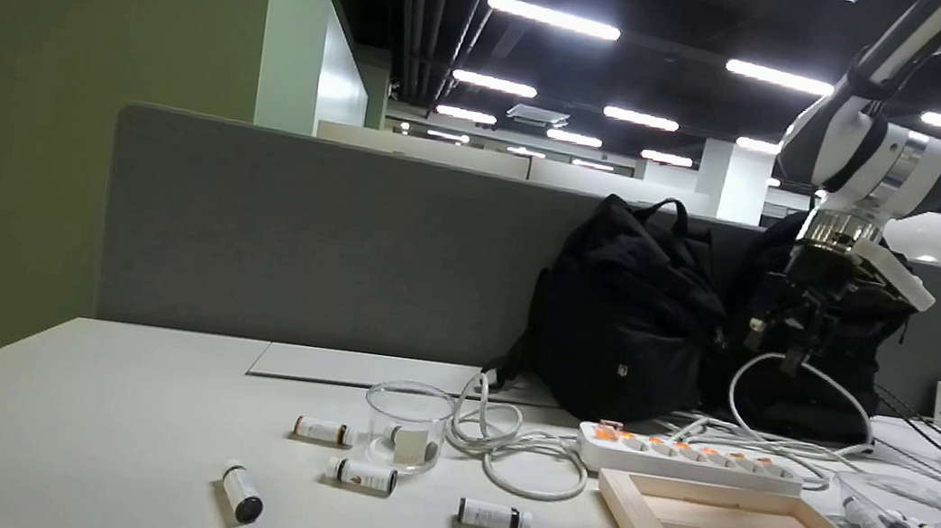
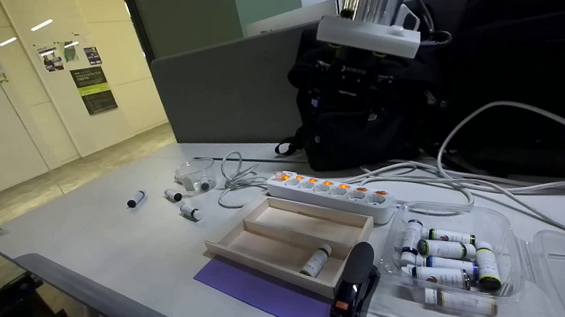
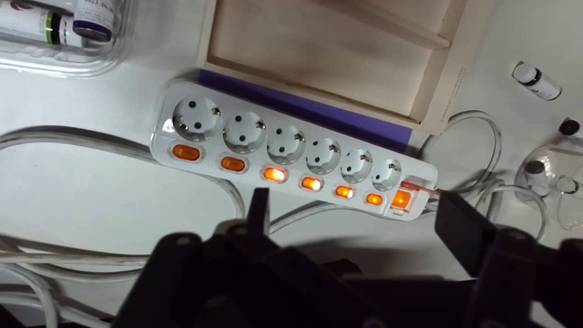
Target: Press on the middle switch
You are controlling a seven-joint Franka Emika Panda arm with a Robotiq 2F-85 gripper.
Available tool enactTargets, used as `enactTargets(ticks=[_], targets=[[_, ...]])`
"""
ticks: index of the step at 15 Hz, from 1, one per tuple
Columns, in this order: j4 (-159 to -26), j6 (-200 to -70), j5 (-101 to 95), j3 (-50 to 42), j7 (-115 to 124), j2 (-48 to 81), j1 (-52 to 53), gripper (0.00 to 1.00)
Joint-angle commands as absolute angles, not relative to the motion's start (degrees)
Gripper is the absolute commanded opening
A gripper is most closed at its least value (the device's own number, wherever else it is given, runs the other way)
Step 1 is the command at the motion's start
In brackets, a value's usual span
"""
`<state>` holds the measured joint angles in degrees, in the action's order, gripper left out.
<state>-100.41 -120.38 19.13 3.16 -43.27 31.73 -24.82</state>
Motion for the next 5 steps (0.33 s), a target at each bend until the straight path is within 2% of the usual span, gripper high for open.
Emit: enactTargets(ticks=[1,5], targets=[[-100.69,-120.05,19.96,1.54,-43.87,31.30,-23.59,0.99],[-101.31,-120.15,19.99,1.45,-44.01,30.98,-23.52,0.99]])
